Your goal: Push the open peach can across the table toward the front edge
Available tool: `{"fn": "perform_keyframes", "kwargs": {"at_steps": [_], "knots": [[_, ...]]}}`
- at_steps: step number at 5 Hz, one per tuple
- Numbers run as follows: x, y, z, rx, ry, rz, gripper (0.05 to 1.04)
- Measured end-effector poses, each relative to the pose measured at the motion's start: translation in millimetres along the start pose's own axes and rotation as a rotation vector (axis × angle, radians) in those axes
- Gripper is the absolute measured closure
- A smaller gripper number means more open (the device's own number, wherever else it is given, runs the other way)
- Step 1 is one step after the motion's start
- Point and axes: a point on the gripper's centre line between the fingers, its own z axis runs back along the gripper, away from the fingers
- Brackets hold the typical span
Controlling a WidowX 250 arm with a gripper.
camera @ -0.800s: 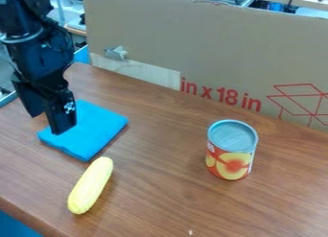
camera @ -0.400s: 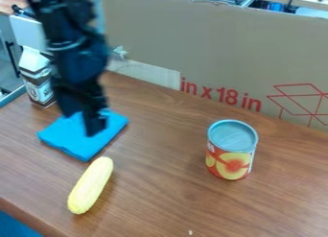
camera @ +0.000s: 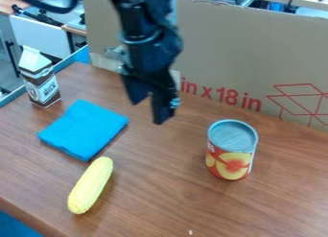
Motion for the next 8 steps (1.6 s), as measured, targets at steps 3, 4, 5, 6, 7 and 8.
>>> {"fn": "perform_keyframes", "kwargs": {"at_steps": [3,4,5,6,7,8], "knots": [[94,-20,-33,-0.005,-0.127,-0.118,0.083],[117,-30,-45,-0.02,-0.136,-0.062,0.083],[133,-49,-52,-0.047,-0.148,-0.03,0.083],[138,-66,-70,-0.142,-0.16,0.02,0.083],[138,-72,-77,-0.121,-0.096,0.01,0.083],[129,-81,-88,-0.101,0.02,-0.067,0.083]]}}
